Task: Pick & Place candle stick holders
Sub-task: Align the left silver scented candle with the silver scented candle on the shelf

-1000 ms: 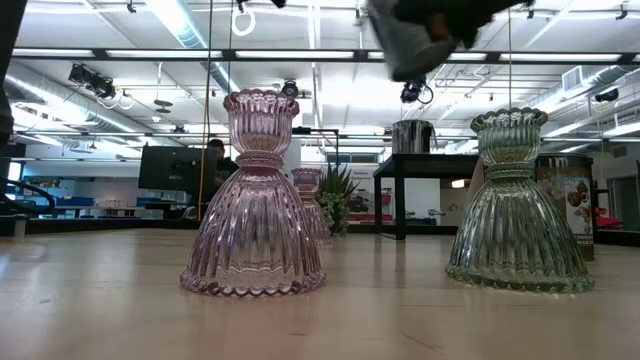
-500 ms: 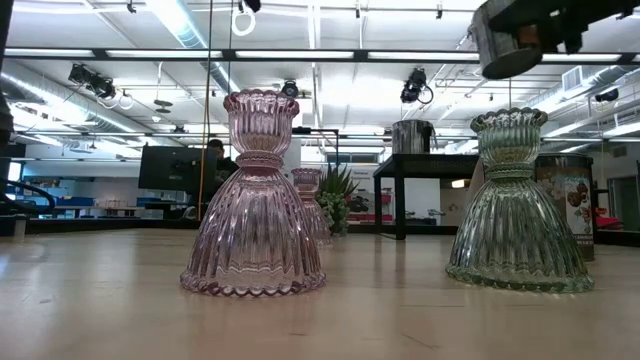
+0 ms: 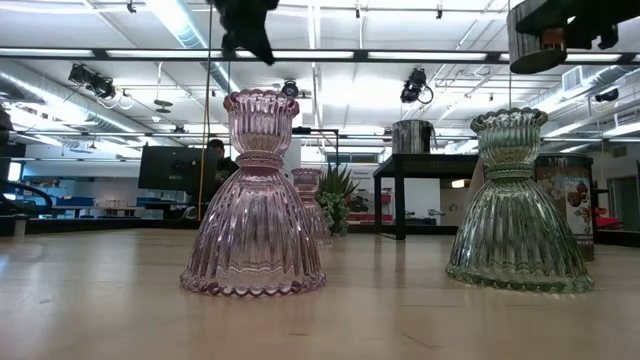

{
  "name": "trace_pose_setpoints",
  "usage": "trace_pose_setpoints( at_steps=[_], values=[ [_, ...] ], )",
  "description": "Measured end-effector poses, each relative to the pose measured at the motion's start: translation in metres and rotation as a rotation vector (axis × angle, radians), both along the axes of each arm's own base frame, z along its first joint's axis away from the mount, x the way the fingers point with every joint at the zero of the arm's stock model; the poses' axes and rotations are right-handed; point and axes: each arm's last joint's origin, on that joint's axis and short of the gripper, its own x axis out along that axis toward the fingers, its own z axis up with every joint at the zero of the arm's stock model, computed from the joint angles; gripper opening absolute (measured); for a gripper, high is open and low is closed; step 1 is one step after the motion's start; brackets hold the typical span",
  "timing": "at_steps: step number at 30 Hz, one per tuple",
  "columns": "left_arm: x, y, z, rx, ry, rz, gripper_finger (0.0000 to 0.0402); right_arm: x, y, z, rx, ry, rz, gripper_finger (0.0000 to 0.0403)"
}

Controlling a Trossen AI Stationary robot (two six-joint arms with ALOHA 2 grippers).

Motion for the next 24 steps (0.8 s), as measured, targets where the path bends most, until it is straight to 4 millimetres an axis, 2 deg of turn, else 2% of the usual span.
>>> trace_pose_setpoints(
  at_steps=[4, 14, 18, 21, 24],
  values=[
    [0.000, 0.011, -0.015, -0.021, -0.123, -0.051, 0.0016, 0.001, -0.002, -0.006, 0.001, 0.045, -0.043, 0.0338],
    [-0.001, 0.018, -0.057, -0.048, -0.159, -0.062, 0.0016, 0.000, -0.006, -0.038, 0.159, 0.088, -0.070, 0.0338],
    [0.007, 0.020, -0.063, -0.045, -0.273, -0.119, 0.0016, -0.001, -0.009, -0.032, 0.177, -0.001, -0.123, 0.0338],
    [0.010, 0.020, -0.069, -0.054, -0.320, -0.156, 0.0016, 0.002, -0.011, -0.042, 0.167, 0.043, -0.196, 0.0338],
    [0.011, 0.019, -0.072, -0.057, -0.337, -0.167, 0.0016, 0.005, -0.014, -0.048, 0.185, 0.015, -0.223, 0.0338]
  ],
)
